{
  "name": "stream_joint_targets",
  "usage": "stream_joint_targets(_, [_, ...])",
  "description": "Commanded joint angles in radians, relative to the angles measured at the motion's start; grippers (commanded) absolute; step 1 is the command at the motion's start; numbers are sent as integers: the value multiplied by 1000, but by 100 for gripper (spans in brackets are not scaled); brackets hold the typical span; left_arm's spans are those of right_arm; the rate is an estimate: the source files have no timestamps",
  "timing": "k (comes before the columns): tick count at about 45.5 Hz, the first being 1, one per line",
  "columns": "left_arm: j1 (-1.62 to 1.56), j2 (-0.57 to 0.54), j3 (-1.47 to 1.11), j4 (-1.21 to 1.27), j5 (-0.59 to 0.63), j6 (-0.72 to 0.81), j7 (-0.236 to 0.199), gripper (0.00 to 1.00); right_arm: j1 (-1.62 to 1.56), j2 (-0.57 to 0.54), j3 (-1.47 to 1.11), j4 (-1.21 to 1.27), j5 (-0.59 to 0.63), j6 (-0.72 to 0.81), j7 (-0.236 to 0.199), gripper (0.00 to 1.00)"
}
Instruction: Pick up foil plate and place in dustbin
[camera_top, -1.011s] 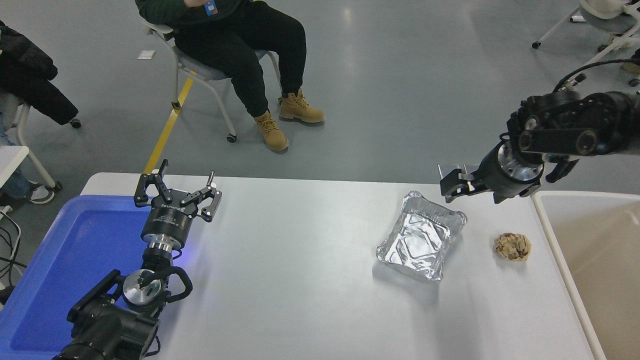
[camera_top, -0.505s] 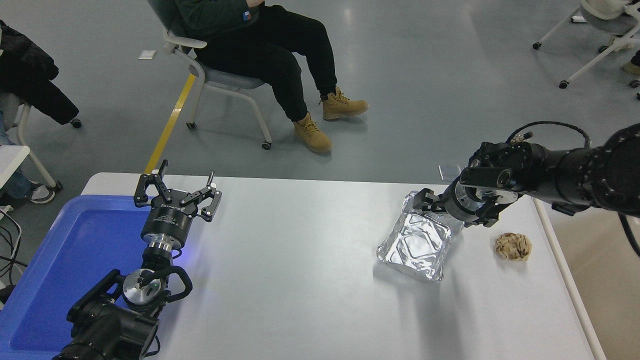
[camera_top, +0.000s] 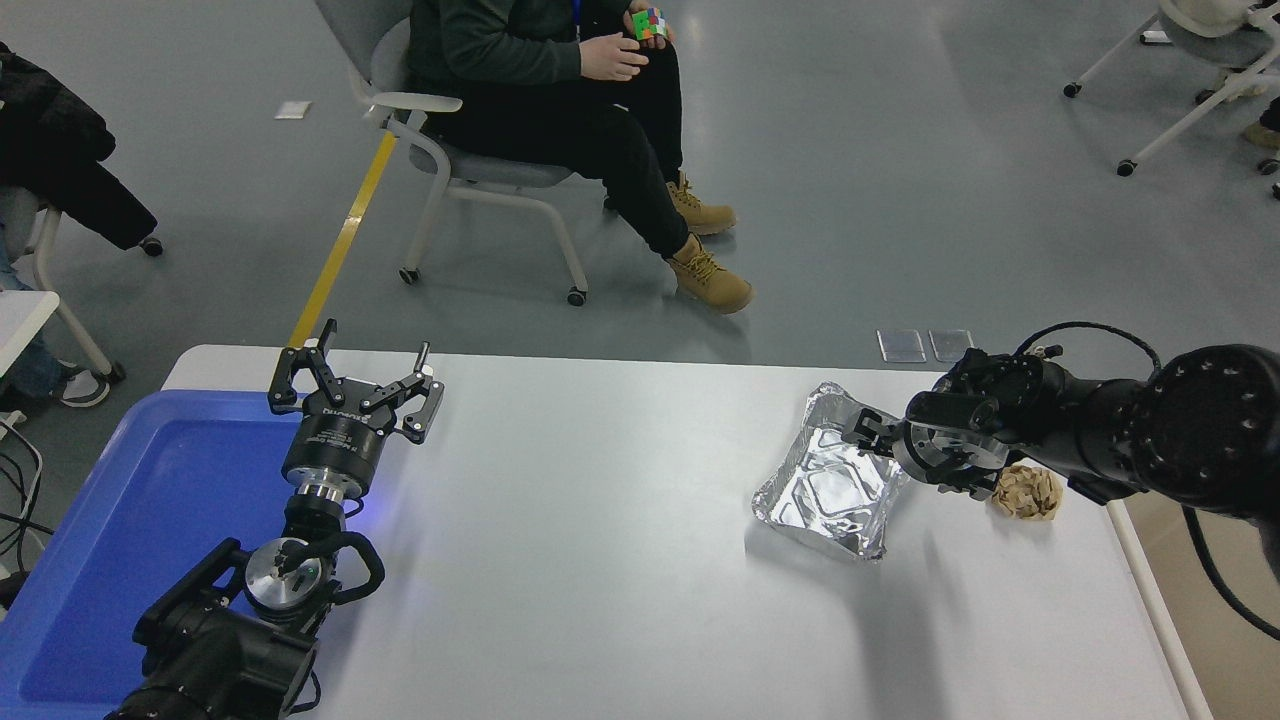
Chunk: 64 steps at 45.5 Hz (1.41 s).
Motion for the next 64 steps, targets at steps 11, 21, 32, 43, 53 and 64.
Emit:
stream_joint_targets(11, [2, 0, 0, 0, 0, 0, 0, 99, -94, 34, 9, -85, -13, -13, 16, 93])
stream_joint_targets(21, [0, 0, 0, 0, 0, 0, 0, 99, -120, 55, 7, -123, -14, -14, 25, 84])
stream_joint_targets(32, [0, 0, 0, 0, 0, 2, 0, 99, -146, 72, 1, -171, -16, -11, 25, 68])
stream_joint_targets(43, [0, 0, 0, 0, 0, 0, 0, 99, -158, 78, -3, -181, -77, -13, 33, 21])
stream_joint_targets(53, [0, 0, 0, 0, 0, 0, 0, 99, -171, 78, -3, -198, -90, -11, 35, 0])
stream_joint_targets(64, [0, 0, 0, 0, 0, 2, 1, 99, -154, 78, 7, -185, -83, 4, 48, 0])
